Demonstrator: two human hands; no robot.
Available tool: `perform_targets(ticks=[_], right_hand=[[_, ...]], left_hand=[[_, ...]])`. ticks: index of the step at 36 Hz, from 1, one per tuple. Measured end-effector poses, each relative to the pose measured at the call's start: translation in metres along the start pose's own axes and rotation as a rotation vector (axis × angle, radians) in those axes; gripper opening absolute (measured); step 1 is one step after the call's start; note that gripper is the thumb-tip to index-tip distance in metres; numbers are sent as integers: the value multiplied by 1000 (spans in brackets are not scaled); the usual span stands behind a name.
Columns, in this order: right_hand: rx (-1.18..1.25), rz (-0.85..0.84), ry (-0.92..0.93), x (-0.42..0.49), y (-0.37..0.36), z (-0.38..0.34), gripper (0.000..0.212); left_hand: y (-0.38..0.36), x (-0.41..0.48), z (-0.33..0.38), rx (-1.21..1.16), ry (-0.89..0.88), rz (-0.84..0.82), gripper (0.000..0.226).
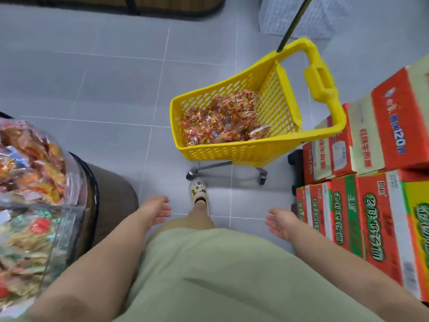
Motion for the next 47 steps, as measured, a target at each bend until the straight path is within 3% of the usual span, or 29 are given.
perform_targets(ticks=[10,14,24,27,31,39,47], right_hand=[[-35,24,126,48,-39,-142,13],[-88,5,202,63,-59,-210,31],[-206,-92,222,117,-110,-304,36],[-341,-144,208,138,-128,-307,33],[-599,-271,321,165,-144,-299,29],[-1337,-509,504,217,-159,-264,36],[-1621,-399,837,226,-170,-257,36]], left_hand=[[21,27,149,79,-36,30,16],[30,33,202,108,-54,35,13],[23,64,276,121,-72,117,11],[12,80,282,172,-59,183,15],[-7,104,282,209,-31,210,47],[-35,163,278,121,-12,361,38],[-42,177,268,-4,-165,503,27]])
Point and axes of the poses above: each hand's wrist, its own x-axis towards the middle knuckle, its own y-axis out of the back of the hand, z = x × y, the point moved 2 cm from there along x, towards the middle knuckle, and after that the axes turned 13 degrees about y, right-handed, at the moved point
